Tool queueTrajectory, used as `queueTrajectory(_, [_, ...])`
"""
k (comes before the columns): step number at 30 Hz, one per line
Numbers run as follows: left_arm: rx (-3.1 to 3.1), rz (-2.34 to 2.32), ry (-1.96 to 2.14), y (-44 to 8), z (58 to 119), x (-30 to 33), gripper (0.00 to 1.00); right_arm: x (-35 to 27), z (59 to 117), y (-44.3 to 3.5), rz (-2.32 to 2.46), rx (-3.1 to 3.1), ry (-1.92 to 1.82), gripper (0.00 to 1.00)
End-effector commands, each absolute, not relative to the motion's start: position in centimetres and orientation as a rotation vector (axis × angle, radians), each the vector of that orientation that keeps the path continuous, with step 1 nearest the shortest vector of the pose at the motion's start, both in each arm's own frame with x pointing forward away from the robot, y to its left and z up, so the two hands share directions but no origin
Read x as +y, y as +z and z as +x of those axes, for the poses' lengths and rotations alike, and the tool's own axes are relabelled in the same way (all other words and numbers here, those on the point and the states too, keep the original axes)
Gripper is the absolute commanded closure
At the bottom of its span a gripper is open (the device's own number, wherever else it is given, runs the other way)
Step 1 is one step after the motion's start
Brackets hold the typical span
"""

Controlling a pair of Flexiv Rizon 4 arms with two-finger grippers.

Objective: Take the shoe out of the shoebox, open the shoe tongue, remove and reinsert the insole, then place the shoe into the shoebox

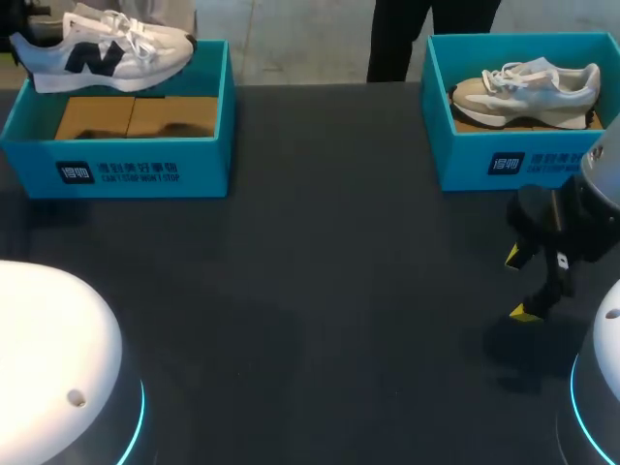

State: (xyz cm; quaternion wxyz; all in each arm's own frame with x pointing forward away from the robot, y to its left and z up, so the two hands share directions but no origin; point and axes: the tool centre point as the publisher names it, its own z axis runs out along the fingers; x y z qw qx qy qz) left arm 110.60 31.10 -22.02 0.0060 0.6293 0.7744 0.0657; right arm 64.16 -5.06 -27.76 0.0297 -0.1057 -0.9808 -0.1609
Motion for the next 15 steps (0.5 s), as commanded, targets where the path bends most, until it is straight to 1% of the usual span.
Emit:
queueTrajectory(1, [2.435, 1.975, 0.192, -23.2, 111.4, 30.7, 1.00, -5.0, 64.1, -27.8, -0.327, -3.026, -0.493, 0.00])
queueTrajectory(15, [2.426, 2.001, 0.190, -26.5, 111.1, 29.8, 1.00, -5.0, 64.1, -27.8, -0.327, -3.026, -0.493, 0.00])
